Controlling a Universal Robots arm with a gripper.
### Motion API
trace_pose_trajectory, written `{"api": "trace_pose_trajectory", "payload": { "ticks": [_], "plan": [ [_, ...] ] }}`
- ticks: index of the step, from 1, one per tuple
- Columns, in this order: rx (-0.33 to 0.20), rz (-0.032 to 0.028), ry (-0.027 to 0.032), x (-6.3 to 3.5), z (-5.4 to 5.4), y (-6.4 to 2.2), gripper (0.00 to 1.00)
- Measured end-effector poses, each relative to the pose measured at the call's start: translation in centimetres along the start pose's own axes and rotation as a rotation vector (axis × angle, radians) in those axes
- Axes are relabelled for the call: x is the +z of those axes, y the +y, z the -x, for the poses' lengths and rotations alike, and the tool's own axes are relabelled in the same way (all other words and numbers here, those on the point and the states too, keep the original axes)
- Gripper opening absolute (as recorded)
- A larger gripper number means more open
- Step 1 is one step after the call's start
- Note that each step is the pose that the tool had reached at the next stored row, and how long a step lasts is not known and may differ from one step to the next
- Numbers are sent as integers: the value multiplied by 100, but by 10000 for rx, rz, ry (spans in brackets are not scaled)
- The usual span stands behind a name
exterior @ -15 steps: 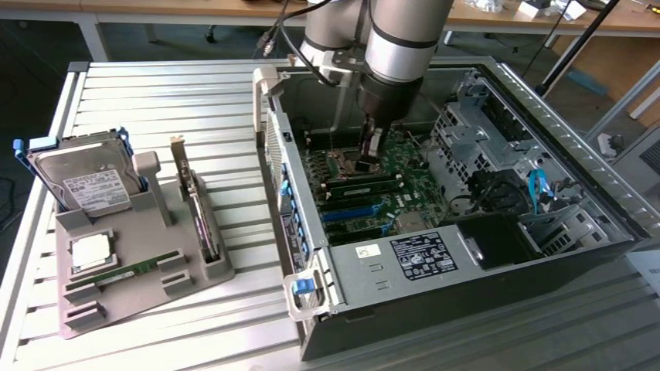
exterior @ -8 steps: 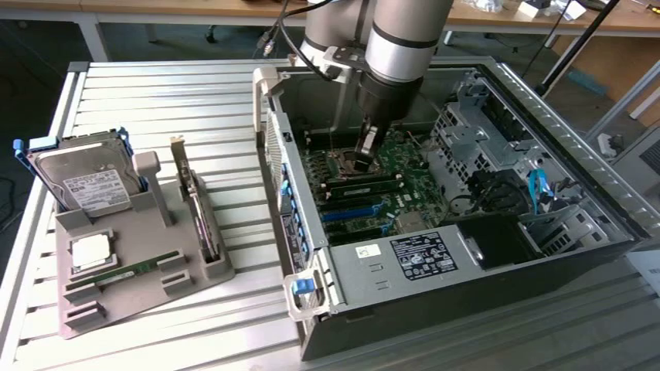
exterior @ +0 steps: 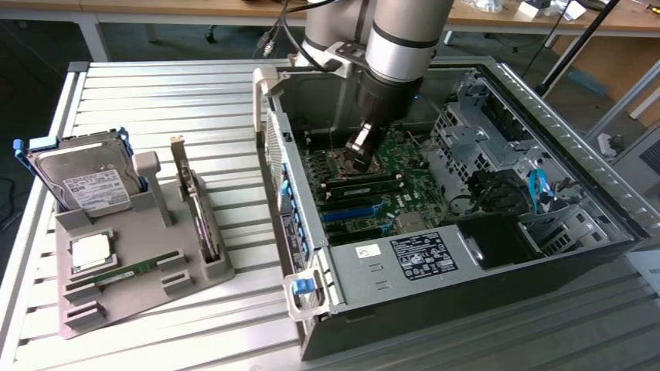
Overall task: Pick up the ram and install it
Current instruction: 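Press down the ram until it locks into place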
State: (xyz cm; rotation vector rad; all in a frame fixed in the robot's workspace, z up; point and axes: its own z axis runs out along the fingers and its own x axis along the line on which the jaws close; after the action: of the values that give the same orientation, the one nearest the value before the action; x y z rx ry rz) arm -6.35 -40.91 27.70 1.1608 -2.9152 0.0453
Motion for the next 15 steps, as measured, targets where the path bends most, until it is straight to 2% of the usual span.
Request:
{"api": "trace_pose_trajectory", "payload": {
  "ticks": [15],
  "plan": [
    [3048, 42, 78, 6, 0, 0, 11]
  ]
}}
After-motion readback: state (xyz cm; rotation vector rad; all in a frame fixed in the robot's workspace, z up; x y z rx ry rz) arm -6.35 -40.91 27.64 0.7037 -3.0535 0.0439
